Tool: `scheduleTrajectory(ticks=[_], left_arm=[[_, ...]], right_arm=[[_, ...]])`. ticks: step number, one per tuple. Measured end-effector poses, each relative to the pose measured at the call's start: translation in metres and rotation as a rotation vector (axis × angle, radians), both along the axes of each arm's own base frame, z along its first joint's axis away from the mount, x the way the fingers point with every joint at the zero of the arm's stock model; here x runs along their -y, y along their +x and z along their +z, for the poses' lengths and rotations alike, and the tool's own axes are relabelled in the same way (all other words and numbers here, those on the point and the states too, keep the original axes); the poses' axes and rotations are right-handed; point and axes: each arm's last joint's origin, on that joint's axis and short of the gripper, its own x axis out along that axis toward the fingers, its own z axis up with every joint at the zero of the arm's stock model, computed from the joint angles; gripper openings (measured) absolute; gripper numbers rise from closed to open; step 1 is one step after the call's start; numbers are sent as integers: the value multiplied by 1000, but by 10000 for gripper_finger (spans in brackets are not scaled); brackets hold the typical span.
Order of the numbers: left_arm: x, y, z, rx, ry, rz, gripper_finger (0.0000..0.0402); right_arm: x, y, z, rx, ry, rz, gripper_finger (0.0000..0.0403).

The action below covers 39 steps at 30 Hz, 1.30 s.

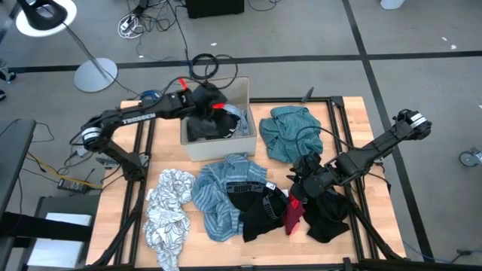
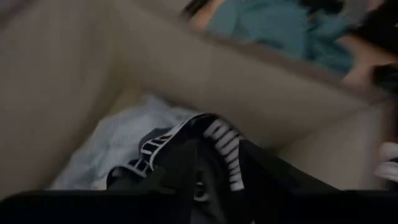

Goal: Sort clothes
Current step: Put the black underwear into the white laundry organizer

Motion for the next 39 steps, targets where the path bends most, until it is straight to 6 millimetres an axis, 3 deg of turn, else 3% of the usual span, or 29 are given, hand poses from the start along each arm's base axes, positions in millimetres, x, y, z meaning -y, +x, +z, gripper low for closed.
scheduleTrajectory(ticks=[3,6,18,24,30,39], left_arm=[[14,0,24,50,19,-50,126],[35,3,31,71,-8,-148,126],[133,18,24,42,59,-370,125],[157,21,19,38,67,-431,124],[165,42,-11,-60,26,-469,124],[173,78,-76,-225,-74,-548,124]], right_arm=[[0,0,0,-4,-3,0,137],[0,0,0,-5,-3,0,137],[-4,-4,-1,-21,0,30,137],[-4,-3,-1,-18,-1,28,137],[-5,-3,-1,-13,-1,26,137],[-5,-3,-1,-16,2,30,137]])
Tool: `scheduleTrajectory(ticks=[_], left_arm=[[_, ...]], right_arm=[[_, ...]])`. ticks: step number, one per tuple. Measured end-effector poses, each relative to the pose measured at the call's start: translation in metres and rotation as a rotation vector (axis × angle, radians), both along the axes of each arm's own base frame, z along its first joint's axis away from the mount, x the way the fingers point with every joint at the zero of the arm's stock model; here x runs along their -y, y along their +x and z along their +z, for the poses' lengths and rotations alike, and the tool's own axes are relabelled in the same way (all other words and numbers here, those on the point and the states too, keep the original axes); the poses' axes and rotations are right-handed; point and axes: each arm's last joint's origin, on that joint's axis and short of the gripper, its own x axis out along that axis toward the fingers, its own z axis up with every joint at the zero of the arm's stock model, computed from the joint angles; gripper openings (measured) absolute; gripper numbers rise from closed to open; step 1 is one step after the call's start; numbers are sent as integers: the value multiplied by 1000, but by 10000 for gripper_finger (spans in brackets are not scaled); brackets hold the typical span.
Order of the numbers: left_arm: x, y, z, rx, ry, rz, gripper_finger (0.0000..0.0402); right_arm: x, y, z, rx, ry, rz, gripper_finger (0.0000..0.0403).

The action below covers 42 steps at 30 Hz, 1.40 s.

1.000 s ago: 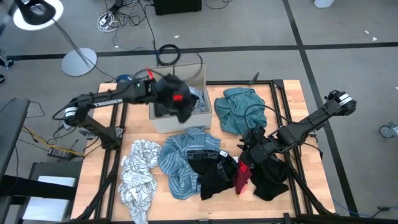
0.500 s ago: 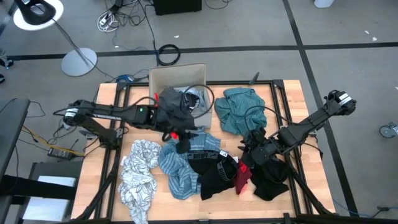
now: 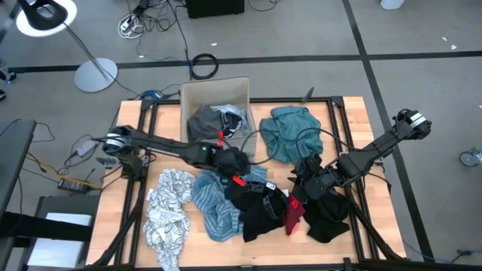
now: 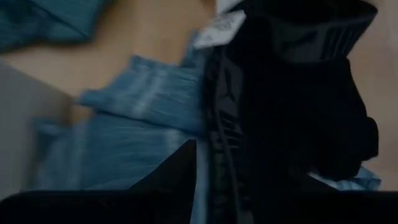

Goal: Sort clothes
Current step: Put the black underwear into the white laundry organizer

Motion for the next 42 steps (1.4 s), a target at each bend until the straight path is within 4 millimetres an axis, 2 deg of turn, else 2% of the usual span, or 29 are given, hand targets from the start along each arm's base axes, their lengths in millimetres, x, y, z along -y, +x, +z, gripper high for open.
scheduleTrajectory(ticks=[4,10,16,18,21,24,29,34,42], left_arm=[[4,12,-24,-50,-63,-26,124],[7,21,-41,-67,-135,-62,124],[8,24,-35,-9,-157,-60,112],[8,25,-29,30,-161,-63,89],[8,27,-21,57,-160,-69,27],[8,28,-14,64,-156,-75,9],[4,26,14,94,-130,-71,3],[-8,11,71,170,-18,-41,2],[-26,-52,175,376,179,89,1]], right_arm=[[0,0,0,0,0,0,137],[0,0,0,3,2,0,137],[0,0,0,3,2,0,137],[0,0,0,2,1,0,137],[0,0,0,2,1,0,137],[0,0,0,1,0,0,137],[0,0,0,1,-1,0,137],[0,0,0,-2,-3,0,137],[0,0,0,-3,-4,1,137]])
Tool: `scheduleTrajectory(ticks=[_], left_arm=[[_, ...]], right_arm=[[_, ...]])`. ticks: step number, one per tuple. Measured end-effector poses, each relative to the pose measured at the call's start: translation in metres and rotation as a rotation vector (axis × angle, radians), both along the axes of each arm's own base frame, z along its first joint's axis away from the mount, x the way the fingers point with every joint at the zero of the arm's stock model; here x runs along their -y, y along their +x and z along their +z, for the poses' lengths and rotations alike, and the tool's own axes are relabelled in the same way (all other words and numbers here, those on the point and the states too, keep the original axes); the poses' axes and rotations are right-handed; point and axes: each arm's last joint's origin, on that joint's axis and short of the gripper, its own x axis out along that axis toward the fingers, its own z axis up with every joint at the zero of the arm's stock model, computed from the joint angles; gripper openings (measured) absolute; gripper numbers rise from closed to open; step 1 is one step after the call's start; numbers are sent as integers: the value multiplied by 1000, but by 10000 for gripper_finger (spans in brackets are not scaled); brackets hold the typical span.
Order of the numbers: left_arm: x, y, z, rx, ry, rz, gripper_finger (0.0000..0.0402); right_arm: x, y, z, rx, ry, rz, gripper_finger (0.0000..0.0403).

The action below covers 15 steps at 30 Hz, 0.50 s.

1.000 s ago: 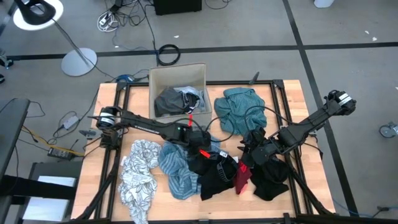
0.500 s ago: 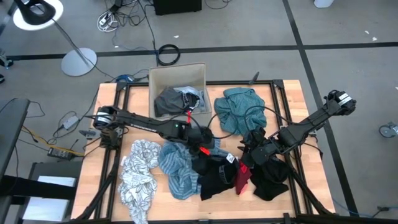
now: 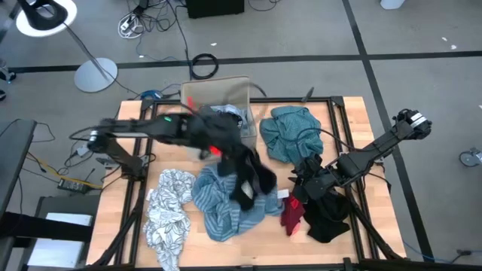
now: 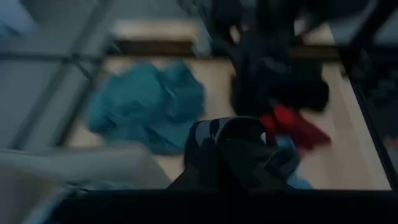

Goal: Sort clothes
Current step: Put the black underwear into the white laundry organizer

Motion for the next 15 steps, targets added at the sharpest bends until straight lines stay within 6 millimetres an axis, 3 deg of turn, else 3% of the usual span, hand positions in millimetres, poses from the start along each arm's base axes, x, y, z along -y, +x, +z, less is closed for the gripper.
scheduleTrajectory(ticks=[4,8,15], left_arm=[[-5,-34,41,133,94,65,0],[-16,-62,73,237,274,239,0],[-44,-80,92,270,474,545,0]], right_arm=[[0,0,0,2,1,0,137],[0,0,0,5,-2,-3,137],[0,0,0,8,-2,-4,137]])
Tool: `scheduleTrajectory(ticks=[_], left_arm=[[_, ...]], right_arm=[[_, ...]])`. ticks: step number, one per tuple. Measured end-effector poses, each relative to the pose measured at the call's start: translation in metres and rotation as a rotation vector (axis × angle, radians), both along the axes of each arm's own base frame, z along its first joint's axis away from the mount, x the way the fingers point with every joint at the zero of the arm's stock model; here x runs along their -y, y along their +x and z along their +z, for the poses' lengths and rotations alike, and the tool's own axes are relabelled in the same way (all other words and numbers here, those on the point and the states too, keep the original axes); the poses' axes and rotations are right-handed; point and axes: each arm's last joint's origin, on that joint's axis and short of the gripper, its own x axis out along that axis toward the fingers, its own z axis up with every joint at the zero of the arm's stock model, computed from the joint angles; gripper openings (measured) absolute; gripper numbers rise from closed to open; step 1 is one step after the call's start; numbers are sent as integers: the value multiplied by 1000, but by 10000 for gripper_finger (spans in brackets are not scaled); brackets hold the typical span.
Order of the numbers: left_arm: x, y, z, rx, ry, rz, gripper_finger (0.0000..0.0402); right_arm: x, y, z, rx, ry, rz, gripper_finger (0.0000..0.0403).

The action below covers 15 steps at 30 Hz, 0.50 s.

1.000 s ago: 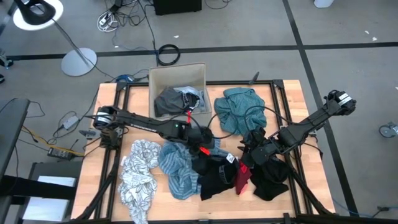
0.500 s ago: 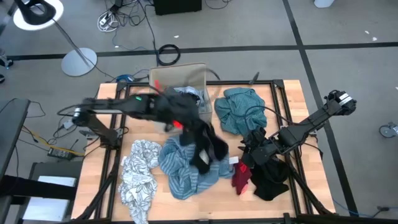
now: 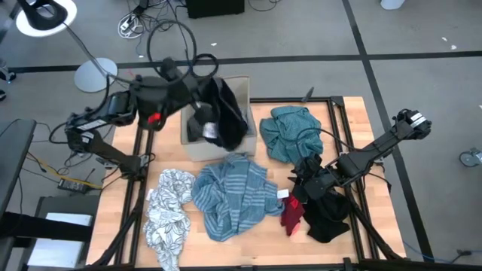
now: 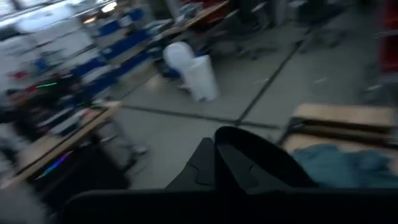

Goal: Sort clothes
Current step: Put the black underwear into the white laundry organizer

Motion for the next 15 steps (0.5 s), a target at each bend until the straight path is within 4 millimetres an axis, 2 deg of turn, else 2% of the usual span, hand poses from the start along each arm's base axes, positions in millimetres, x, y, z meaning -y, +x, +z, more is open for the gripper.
scheduleTrajectory(ticks=[5,9,13,15], left_arm=[[-23,-2,-4,-45,22,119,0],[-37,1,-17,-51,-62,95,0],[-52,10,-47,-81,-211,56,0],[-62,15,-70,-118,-285,61,3]], right_arm=[[0,0,0,-1,-1,0,137],[0,0,0,-3,-1,0,137],[0,0,0,-3,-1,0,137],[0,0,0,-3,-2,0,137]])
